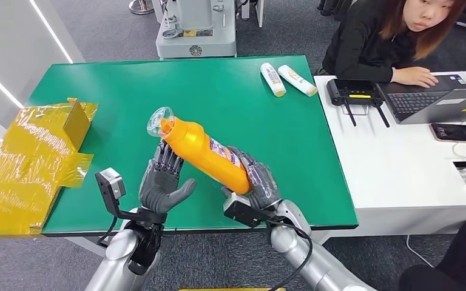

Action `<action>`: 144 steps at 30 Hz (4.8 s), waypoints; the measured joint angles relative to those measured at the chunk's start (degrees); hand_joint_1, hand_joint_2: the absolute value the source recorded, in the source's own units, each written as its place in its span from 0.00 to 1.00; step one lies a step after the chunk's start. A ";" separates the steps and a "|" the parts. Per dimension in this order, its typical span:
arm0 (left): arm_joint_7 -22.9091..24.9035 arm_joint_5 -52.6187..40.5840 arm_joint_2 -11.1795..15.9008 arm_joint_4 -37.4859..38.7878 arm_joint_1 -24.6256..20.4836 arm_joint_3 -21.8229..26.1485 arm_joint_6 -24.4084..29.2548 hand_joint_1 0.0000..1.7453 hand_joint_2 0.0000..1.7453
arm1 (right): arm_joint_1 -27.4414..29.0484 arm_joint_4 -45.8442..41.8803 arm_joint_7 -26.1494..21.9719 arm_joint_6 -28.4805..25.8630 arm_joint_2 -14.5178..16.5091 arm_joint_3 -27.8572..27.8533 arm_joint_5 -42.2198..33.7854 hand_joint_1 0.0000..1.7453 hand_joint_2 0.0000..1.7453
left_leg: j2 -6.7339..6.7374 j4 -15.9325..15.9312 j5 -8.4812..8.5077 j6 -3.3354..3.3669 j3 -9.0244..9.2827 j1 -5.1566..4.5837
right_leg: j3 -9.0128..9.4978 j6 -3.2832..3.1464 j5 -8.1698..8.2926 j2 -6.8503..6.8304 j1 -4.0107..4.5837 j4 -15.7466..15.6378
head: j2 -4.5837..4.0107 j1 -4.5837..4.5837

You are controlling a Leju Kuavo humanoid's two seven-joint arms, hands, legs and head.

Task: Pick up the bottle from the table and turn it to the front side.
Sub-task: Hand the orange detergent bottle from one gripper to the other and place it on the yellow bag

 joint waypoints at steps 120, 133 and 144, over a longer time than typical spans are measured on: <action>29.84 -101.44 24.22 40.82 -37.57 -0.82 30.76 1.00 1.00 | 22.83 -37.75 -7.81 2.94 -4.29 -2.77 -9.48 0.00 1.00 | 0.46 -0.20 0.09 -0.20 0.07 0.05 | -0.19 -0.15 0.02 0.50 0.04 0.10 | 0.00 0.01; 24.68 -97.58 31.70 41.98 -34.77 3.77 29.88 1.00 1.00 | 23.94 -38.29 -8.42 1.84 -5.13 -2.97 -10.37 0.00 1.00 | 0.39 -0.21 0.08 -0.20 0.04 0.04 | -0.22 -0.20 -0.01 0.43 0.03 0.10 | 0.00 0.02; 17.45 -89.51 31.68 42.00 -25.62 7.47 30.21 1.00 1.00 | 24.01 -38.98 -7.99 3.06 -5.28 -2.97 -10.50 0.00 1.00 | 0.43 -0.21 0.02 -0.30 0.07 0.04 | -0.26 -0.24 -0.04 0.48 0.03 0.09 | -0.01 0.01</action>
